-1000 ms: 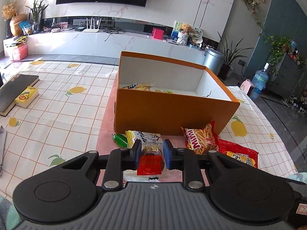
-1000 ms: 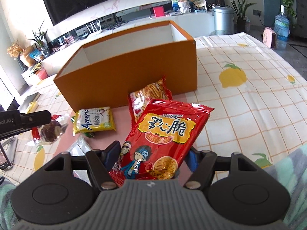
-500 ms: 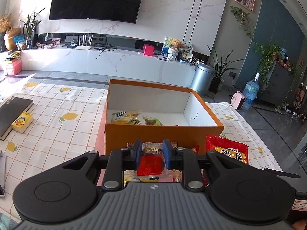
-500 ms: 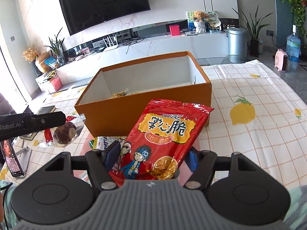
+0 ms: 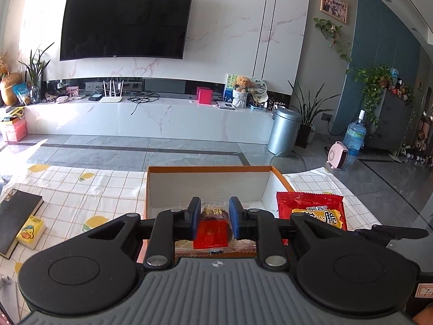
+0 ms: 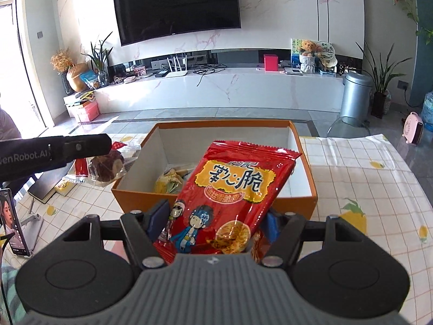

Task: Organize snacks
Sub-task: 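Lift both held snacks over the orange box and lower them inside, then open both tools to drop the snacks into the box, then withdraw both tools from the box toward the remaining snacks, then grasp the red-orange Mimi stick-snack bag with the right tool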

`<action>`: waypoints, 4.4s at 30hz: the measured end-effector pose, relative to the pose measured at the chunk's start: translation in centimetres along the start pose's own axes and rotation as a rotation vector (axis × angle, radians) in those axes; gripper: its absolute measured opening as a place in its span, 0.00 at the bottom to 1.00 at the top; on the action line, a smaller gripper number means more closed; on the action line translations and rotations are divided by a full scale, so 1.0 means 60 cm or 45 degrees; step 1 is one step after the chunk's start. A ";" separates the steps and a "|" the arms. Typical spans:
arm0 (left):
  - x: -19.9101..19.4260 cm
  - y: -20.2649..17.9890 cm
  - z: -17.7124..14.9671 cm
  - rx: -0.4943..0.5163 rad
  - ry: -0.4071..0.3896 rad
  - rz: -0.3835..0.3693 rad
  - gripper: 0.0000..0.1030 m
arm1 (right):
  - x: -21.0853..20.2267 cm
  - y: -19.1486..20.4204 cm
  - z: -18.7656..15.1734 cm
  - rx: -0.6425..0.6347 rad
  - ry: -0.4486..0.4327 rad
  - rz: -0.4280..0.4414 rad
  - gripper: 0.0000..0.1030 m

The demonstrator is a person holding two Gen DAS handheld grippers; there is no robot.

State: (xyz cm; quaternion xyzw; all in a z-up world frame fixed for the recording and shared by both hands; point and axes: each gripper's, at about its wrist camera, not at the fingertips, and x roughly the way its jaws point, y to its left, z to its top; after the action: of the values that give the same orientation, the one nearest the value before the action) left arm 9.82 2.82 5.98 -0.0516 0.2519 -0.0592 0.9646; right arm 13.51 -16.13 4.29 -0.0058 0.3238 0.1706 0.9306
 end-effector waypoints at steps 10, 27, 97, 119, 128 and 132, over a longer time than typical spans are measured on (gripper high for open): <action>0.076 0.009 0.035 0.046 0.032 0.021 0.23 | 0.085 -0.014 0.072 -0.110 0.055 -0.004 0.65; 0.230 0.043 0.018 0.028 0.388 -0.011 0.23 | 0.312 -0.025 0.111 -0.232 0.442 -0.031 0.65; 0.087 -0.025 0.025 0.146 0.346 0.070 0.80 | 0.162 -0.004 0.104 -0.299 0.467 -0.047 0.85; 0.025 -0.012 -0.109 0.020 0.403 -0.016 0.83 | 0.026 -0.039 -0.089 0.011 0.232 -0.039 0.85; 0.045 0.012 -0.154 -0.005 0.379 -0.037 0.83 | 0.067 -0.048 -0.155 0.106 0.215 -0.076 0.85; 0.056 0.024 -0.164 -0.031 0.376 -0.053 0.83 | 0.085 -0.049 -0.164 0.100 0.213 -0.096 0.85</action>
State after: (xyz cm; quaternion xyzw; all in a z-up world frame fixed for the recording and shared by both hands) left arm 7.99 3.11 -4.36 -0.0591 0.3906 -0.0831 0.9149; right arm 12.27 -18.49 -6.86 0.0043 0.4062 0.1217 0.9056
